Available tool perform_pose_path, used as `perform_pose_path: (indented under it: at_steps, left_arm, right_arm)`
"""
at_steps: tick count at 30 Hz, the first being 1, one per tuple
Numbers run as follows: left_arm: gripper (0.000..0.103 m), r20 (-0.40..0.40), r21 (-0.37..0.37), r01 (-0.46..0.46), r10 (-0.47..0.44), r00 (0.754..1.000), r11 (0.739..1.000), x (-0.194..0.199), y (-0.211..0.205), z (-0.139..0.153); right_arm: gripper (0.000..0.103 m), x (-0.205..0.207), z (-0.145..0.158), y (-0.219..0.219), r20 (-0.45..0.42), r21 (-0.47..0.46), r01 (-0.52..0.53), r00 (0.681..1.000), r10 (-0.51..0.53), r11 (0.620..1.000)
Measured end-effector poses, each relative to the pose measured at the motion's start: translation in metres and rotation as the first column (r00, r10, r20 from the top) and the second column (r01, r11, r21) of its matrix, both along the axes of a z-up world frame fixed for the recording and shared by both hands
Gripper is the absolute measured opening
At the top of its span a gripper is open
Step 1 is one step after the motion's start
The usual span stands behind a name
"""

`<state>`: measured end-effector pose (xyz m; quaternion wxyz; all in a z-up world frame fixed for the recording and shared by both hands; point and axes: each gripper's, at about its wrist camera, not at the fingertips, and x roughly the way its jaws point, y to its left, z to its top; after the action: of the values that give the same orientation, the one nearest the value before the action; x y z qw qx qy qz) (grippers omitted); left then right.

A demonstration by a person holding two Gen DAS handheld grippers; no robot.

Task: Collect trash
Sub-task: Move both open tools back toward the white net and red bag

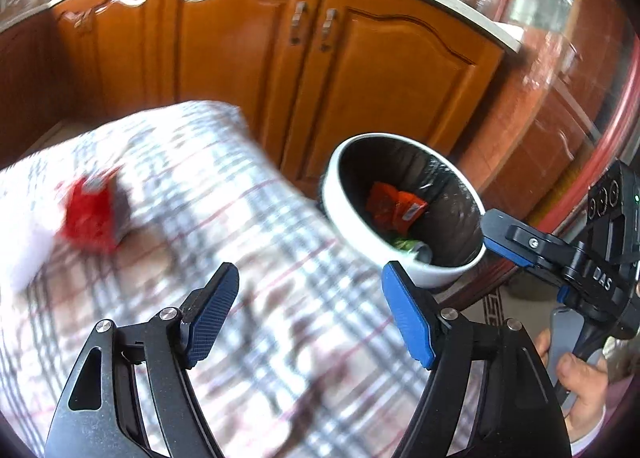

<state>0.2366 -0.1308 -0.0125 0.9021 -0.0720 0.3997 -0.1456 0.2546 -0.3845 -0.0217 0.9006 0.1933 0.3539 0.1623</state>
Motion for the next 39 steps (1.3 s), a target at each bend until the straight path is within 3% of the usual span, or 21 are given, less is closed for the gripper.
perform_pose_path:
  at_steps: [15, 28, 39]
  left_arm:
    - [0.076, -0.056, -0.022, -0.218, 0.217, 0.975, 0.976, -0.060, 0.114, -0.023]
    - [0.076, -0.079, -0.041, -0.332, 0.328, 0.941, 0.942, -0.067, 0.173, -0.031]
    - [0.076, -0.087, -0.048, -0.386, 0.381, 0.921, 0.921, -0.049, 0.208, -0.032]
  right_arm:
    - [0.094, -0.017, -0.018, 0.091, -0.042, 0.023, -0.165, 0.985, 0.166, 0.986]
    - [0.094, -0.009, -0.028, 0.164, -0.079, -0.003, -0.283, 0.956, 0.282, 0.959]
    - [0.094, 0.021, -0.033, 0.204, -0.092, -0.009, -0.334, 0.939, 0.332, 0.942]
